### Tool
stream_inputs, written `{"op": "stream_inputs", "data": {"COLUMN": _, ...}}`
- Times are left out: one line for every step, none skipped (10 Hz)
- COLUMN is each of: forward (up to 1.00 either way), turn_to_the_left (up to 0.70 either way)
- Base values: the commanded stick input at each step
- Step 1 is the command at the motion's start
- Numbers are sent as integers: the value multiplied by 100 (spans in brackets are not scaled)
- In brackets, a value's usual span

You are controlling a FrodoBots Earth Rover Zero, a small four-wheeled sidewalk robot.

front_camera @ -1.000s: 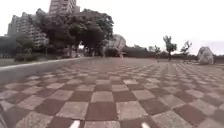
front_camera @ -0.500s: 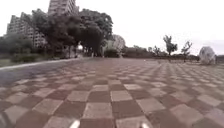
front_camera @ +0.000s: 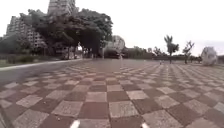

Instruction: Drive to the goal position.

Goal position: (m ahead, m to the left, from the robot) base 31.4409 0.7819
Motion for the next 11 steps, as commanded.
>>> {"op": "stream_inputs", "data": {"forward": 70, "turn_to_the_left": 0}}
{"op": "stream_inputs", "data": {"forward": 70, "turn_to_the_left": 2}}
{"op": "stream_inputs", "data": {"forward": 70, "turn_to_the_left": 2}}
{"op": "stream_inputs", "data": {"forward": 70, "turn_to_the_left": 2}}
{"op": "stream_inputs", "data": {"forward": 70, "turn_to_the_left": 0}}
{"op": "stream_inputs", "data": {"forward": 70, "turn_to_the_left": 0}}
{"op": "stream_inputs", "data": {"forward": 70, "turn_to_the_left": 0}}
{"op": "stream_inputs", "data": {"forward": 70, "turn_to_the_left": 0}}
{"op": "stream_inputs", "data": {"forward": 70, "turn_to_the_left": 0}}
{"op": "stream_inputs", "data": {"forward": 70, "turn_to_the_left": 0}}
{"op": "stream_inputs", "data": {"forward": 70, "turn_to_the_left": 0}}
